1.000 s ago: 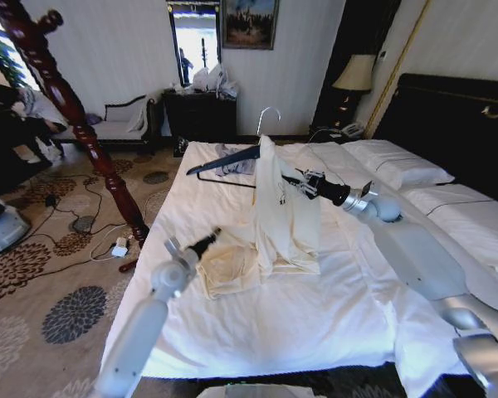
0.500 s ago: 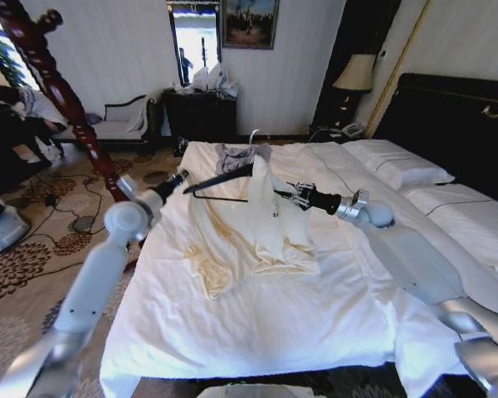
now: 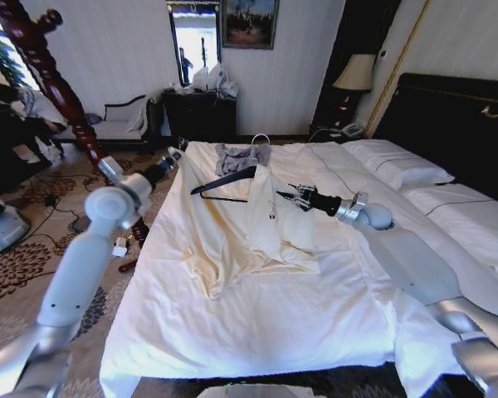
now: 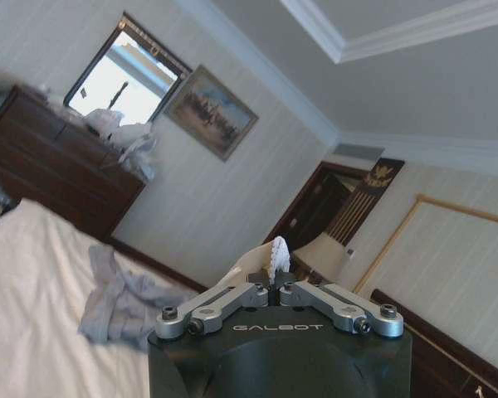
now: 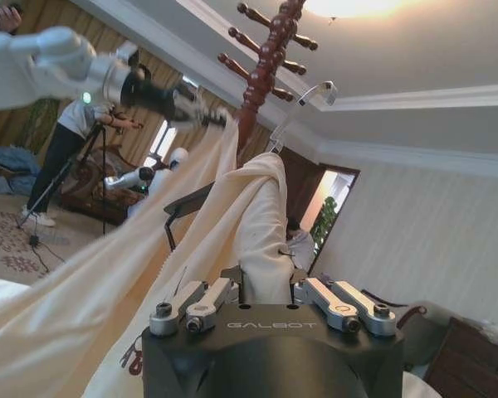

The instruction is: Pick up the clothes from the bed and hang them on the clothes hanger.

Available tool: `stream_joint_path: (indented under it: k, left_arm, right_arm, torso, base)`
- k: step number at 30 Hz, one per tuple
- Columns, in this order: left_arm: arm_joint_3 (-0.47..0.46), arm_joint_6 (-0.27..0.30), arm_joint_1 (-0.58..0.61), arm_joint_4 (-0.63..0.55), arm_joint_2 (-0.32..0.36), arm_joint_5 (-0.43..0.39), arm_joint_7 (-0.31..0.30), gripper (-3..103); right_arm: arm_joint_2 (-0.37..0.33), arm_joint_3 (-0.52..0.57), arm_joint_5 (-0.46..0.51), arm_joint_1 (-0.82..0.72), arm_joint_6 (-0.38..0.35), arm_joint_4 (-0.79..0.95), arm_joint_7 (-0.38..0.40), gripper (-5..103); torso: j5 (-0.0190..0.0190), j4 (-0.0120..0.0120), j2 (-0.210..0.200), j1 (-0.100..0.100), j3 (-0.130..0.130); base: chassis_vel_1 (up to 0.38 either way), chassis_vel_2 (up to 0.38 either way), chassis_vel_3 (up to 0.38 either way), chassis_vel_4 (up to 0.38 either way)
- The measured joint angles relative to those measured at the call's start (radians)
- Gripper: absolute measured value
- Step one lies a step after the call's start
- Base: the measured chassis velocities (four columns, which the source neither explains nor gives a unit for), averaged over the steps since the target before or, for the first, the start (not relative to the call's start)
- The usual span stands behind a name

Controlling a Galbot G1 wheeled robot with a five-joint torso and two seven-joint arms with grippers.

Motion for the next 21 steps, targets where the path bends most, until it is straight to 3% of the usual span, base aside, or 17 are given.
stream_joint_path:
  k: [13,21]
  left_arm:
    - [-0.025,0.028,-0.004,-0.082,0.137,-0.059,0.013,1]
    - [0.020,0.030,-0.055,-0.147,0.140,-0.090,0.013,1]
  right_arm:
    - [0.002,0.027,-0.024,-0.008,-0.009,-0.015,0.050,23]
    - [0.012,0.007,-0.032,-0.025,-0.028,0.017,0.119,23]
  torso:
    - [-0.0001,-0.0001,0.000,0.000,0.000]
    - [0.0001,-0.0002,0.000,0.000,0.000]
  base:
    - [0.000,0.000,0.000,0.000]
    - [0.000,0.000,0.000,0.000]
